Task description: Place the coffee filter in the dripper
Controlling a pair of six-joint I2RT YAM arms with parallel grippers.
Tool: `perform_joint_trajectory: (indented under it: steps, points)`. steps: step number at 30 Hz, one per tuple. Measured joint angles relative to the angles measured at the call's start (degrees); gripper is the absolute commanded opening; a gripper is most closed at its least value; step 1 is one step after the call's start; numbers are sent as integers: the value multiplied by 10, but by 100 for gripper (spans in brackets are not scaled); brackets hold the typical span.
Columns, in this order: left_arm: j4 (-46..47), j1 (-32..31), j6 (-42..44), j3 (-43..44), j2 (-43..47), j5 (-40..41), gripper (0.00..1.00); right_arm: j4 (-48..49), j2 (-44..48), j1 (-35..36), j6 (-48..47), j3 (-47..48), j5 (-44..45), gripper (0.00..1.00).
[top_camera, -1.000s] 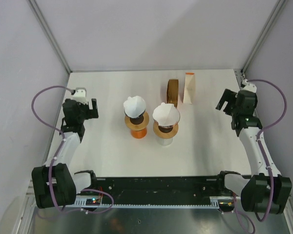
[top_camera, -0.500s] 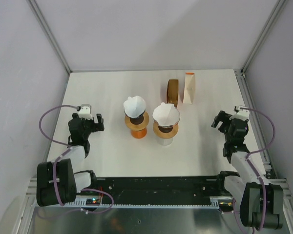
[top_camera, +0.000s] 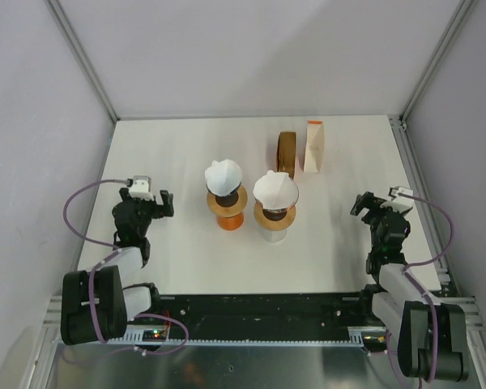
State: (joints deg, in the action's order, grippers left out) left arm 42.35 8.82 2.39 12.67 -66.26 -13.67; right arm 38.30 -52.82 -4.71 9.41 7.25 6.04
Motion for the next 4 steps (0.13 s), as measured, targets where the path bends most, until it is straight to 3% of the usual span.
perform_joint_trajectory:
  steps: [4]
  points:
    - [4, 0, -6, -8, 6, 0, 100, 23, -10, 0, 1, -10, 0, 92]
